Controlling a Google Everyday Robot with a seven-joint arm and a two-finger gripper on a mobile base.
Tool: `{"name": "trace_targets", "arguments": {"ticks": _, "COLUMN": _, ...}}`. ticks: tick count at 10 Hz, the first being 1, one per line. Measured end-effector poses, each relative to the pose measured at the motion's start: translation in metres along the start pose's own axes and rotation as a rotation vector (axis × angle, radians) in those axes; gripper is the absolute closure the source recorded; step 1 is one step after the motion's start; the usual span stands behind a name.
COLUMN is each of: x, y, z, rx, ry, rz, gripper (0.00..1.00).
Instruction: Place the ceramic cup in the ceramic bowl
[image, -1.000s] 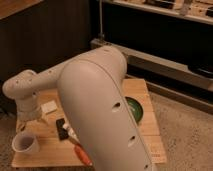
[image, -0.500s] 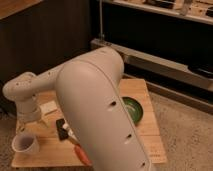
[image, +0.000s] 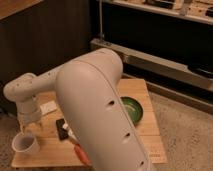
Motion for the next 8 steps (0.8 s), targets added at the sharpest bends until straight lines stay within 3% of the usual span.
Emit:
{"name": "trace_targets", "arguments": {"ticks": 2, "x": 0.001, "y": -0.001, "z": 0.001, "rx": -0.001, "ry": 0.001, "rz": -0.003, "gripper": 0.37}}
{"name": "trace_targets", "arguments": {"ticks": 3, "x": 0.003, "y": 0.001, "z": 0.0, "rx": -0.022, "ry": -0.004, "rz": -0.019, "gripper": 0.29}}
{"name": "trace_targets", "arguments": {"ticks": 4, "x": 0.006, "y": 0.002, "z": 0.0, "rx": -0.07, "ry": -0.006, "rz": -0.041, "gripper": 0.22}}
{"name": "trace_targets", "arguments": {"ticks": 5, "x": 0.009, "y": 0.002, "z": 0.003, "rx": -0.124, "ry": -0.006, "rz": -0.068, "gripper": 0.2}}
{"name": "trace_targets", "arguments": {"ticks": 6, "x": 0.012, "y": 0.007, "z": 0.008, "rx": -0.148, "ry": 0.0, "rz": -0.104, "gripper": 0.2}}
{"name": "trace_targets", "arguments": {"ticks": 8, "x": 0.02, "y": 0.015, "z": 0.024, "rx": -0.156, "ry": 0.024, "rz": -0.173, "gripper": 0.2}}
